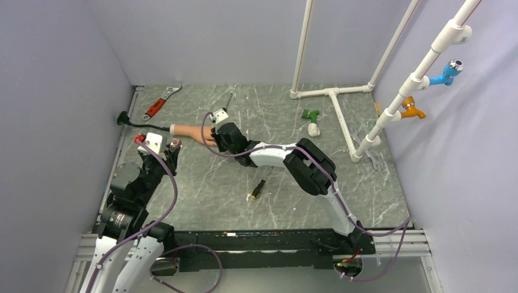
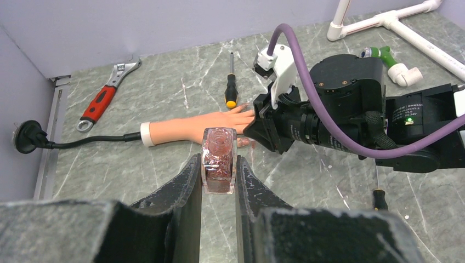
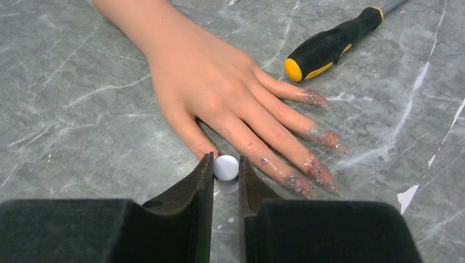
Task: Paint the nails
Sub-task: Paint the nail polish on the nail.
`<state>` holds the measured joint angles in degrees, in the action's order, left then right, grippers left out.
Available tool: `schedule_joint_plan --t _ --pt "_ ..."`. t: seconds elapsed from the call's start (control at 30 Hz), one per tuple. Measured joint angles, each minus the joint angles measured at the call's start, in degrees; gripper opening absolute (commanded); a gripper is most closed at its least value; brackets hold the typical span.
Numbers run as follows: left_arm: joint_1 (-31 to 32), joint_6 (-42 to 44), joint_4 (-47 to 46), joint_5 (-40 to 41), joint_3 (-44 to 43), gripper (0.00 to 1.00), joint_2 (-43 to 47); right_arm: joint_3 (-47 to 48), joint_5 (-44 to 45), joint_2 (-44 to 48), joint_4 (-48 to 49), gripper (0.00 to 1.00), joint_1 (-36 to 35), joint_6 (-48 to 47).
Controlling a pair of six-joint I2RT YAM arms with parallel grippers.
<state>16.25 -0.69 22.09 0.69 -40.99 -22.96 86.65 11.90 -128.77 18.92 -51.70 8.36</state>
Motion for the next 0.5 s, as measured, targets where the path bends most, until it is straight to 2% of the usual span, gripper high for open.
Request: schedule_joint_plan --t 0.5 --pt "0.0 0.0 0.0 -0.6 0.0 0.0 0.0 2.4 0.0 0.3 -0.6 0.0 0.0 -0.2"
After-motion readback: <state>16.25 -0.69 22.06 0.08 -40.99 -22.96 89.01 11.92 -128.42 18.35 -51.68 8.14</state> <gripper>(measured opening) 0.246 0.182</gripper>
